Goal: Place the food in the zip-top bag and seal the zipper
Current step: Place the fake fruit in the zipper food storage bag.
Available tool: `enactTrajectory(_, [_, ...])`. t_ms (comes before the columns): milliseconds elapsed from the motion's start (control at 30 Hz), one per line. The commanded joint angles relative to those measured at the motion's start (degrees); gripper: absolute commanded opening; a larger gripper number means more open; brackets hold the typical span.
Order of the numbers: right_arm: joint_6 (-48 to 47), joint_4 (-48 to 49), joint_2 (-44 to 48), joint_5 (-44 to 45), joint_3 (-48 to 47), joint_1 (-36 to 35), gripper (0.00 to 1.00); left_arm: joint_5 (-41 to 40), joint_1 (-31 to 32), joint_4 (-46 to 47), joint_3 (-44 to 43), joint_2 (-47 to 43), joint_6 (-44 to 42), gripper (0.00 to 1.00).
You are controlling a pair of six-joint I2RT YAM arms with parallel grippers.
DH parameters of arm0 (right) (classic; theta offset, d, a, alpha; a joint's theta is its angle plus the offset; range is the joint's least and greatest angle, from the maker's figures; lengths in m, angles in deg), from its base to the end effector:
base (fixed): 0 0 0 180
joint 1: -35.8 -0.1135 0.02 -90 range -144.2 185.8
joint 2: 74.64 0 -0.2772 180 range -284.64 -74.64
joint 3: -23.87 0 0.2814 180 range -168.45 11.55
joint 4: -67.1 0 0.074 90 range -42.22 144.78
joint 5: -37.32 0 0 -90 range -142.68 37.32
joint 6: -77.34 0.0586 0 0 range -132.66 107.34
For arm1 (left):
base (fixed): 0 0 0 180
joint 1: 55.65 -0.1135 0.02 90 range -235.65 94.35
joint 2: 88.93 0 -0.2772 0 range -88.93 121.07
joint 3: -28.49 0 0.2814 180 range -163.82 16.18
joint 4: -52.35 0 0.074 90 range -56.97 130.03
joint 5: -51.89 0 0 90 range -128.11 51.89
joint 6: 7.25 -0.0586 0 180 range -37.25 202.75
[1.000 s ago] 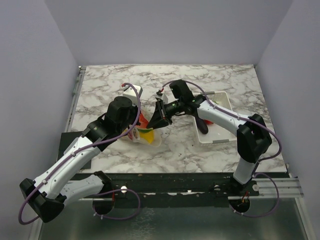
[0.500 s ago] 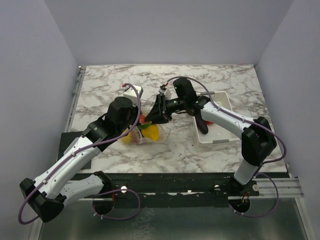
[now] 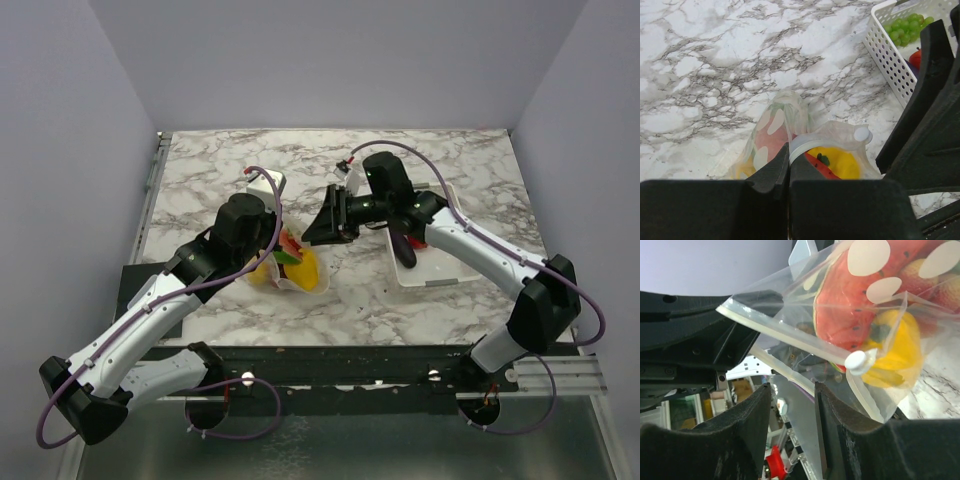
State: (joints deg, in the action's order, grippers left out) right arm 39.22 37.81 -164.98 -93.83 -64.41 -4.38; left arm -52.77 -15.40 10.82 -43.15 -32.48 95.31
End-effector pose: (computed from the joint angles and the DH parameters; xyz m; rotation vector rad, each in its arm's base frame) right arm 0.2836 0.2900 0.3191 -0.2605 2.4553 1.6064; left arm 0.2046 -0.1538 0.3603 0.3273 2.0031 -0.3254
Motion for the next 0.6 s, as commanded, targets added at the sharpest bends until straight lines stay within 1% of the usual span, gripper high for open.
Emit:
enactTrajectory(0, [-5.8, -5.5, 3.9, 5.6, 1.3, -0.1, 0.46, -1.4, 0.2, 2.6, 0.2, -0.9, 0.3, 0.0])
enactTrajectory(100, [-8.6, -7.9, 6.1, 8.1, 1.5, -0.1, 0.45, -1.4, 0.2, 2.6, 0.2, -0.7, 0.3, 0.0])
enactTrajectory(200, [-12.8, -10.9, 9.0, 12.4, 1.4, -0.1, 0.46, -1.6, 0.2, 2.6, 0.2, -0.7, 0.3, 0.0])
enactTrajectory(367, [-18.0, -16.1, 14.5, 25.4, 1.8, -0.1, 0.46, -1.8, 0.1, 2.6, 0.3, -0.7, 0.2, 0.0])
enactTrajectory(567, [-23.8, -26.4, 15.3, 39.6, -0.9, -0.1, 0.46, -1.9, 0.2, 2.6, 0.3, -0.9, 0.1, 0.0])
